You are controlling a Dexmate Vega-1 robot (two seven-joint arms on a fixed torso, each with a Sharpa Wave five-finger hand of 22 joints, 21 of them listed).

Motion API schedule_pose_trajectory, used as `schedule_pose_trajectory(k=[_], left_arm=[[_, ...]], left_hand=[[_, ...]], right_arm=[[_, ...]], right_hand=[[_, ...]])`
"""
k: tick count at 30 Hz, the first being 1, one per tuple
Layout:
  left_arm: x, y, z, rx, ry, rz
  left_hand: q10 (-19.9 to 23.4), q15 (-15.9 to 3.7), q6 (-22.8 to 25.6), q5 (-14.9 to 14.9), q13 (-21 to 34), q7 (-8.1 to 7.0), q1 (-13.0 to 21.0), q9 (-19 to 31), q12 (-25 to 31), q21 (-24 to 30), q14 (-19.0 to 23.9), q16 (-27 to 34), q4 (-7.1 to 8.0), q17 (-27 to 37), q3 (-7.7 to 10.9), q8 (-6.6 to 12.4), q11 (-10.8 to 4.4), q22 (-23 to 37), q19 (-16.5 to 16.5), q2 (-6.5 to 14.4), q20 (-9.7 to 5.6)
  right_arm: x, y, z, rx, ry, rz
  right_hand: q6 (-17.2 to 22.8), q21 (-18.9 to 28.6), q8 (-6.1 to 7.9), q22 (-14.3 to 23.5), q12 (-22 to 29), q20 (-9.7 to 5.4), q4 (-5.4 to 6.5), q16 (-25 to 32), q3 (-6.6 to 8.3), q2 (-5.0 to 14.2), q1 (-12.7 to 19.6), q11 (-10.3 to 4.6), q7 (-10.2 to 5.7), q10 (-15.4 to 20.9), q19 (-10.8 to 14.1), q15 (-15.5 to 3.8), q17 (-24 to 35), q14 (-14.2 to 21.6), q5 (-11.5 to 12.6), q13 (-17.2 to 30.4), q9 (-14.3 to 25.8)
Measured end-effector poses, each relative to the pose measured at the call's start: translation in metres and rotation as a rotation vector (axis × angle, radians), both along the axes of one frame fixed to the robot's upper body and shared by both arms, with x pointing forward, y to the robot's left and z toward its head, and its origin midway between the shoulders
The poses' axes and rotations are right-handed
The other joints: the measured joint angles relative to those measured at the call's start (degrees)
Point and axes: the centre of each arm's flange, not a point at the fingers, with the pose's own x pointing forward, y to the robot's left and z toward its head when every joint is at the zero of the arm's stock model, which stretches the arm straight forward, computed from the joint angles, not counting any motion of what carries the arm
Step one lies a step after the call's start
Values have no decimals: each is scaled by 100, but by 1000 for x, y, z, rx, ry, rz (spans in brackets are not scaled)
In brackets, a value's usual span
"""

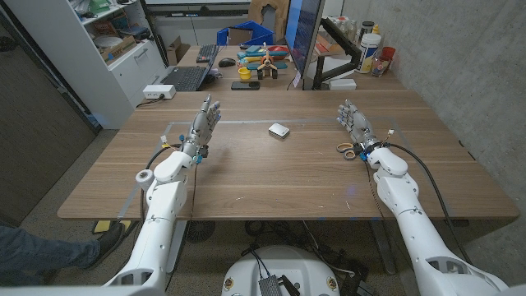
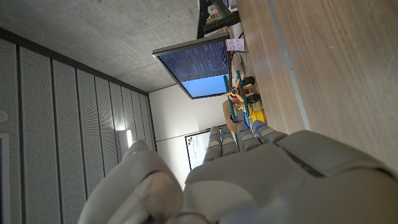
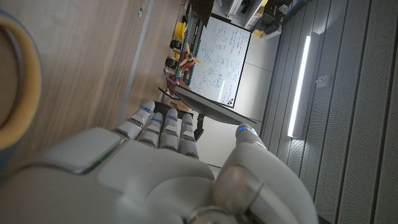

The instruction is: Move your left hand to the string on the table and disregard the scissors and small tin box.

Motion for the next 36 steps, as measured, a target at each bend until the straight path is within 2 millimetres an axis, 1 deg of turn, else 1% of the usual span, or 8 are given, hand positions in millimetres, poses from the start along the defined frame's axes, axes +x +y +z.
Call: schedule_pose_trajectory(k=[4, 6, 7, 16, 22, 27, 28, 36], left_arm=[[-6, 3, 1, 3, -7, 6], [-8, 4, 1, 7, -9, 9], [-10, 5, 2, 6, -13, 12], [-20, 11, 4, 12, -30, 20], [-25, 13, 5, 16, -39, 21], [-26, 12, 5, 24, -40, 14], [-30, 16, 6, 16, -49, 21], [-35, 19, 7, 25, -59, 32]], left_hand=[[0, 0, 0, 0, -6, 0, 0, 0, 0, 0, 0, 0, 25, 0, -25, 0, 0, 0, 0, 0, 0], [0, 0, 0, 0, -15, 0, 0, 0, 0, 0, 0, 0, 25, 0, -25, 0, 0, 0, 0, 0, 0], [0, 0, 0, 0, -16, 0, 0, 0, 0, 0, 0, 0, 25, 0, -25, 0, 0, 0, -21, 0, 22], [0, 0, 0, 26, 1, 0, 11, 0, 0, 0, 0, 0, 25, 0, -25, 0, 0, -1, -42, 11, 42], [0, 0, -1, 39, 1, -1, 30, -1, 0, 0, 0, 0, 24, -1, -25, 0, 0, -1, -42, 30, 42], [0, 0, -1, 39, 0, 0, 45, -1, 0, 0, 0, -1, 24, -1, -25, 0, 0, -1, -42, 45, 42], [0, 0, -1, 39, 0, -1, 52, -1, 0, 0, 0, -1, 24, -1, -25, 0, 0, -1, -42, 53, 42], [0, 13, -1, 39, 0, -1, 52, -1, 0, 0, 13, -1, 24, -1, -25, 0, 0, -1, -41, 53, 42]], right_arm=[[1, -1, -1, 1, 3, 0], [1, -2, -1, 5, 4, -1], [1, -2, -1, 6, 4, -1], [3, -3, -3, 8, 8, -2], [3, -4, -4, 12, 9, -5], [3, -5, -4, 20, 9, -6], [3, -4, -5, 14, 11, -7], [3, -4, -3, 17, 9, -8]], right_hand=[[21, 0, 0, 0, 0, 0, 0, 0, 0, 0, 0, -20, -21, 21, 0, 2, 0, 1, 0, 0, 0], [31, 0, 0, 0, 0, 0, 0, 0, 0, 0, 0, -20, -31, 21, 0, 32, 0, 32, 0, 20, 0], [31, 0, 0, 0, 0, 0, 0, 0, 0, 0, 0, -20, -31, 21, 0, 32, 0, 32, 0, 28, 0], [30, -24, 0, 0, 0, 0, 0, 0, 0, 0, 0, -21, -31, 21, 0, 32, 0, 31, 0, 28, 0], [30, -44, 0, 28, 0, 0, 0, 0, 0, 0, 0, -21, -31, 20, 0, 32, -1, 31, 0, 28, -1], [30, -44, 0, 28, 0, 0, 0, 0, 0, 0, 0, -21, -31, 20, 0, 32, -1, 31, 0, 28, -1], [30, -44, 0, 28, 0, 0, 0, 0, 0, 0, 0, -21, -30, 20, 0, 32, -1, 31, 0, 28, -1], [30, -67, 0, 28, 0, 0, 0, 0, 0, 0, 0, -42, -30, 41, 0, 31, -1, 30, 0, 28, -1]])
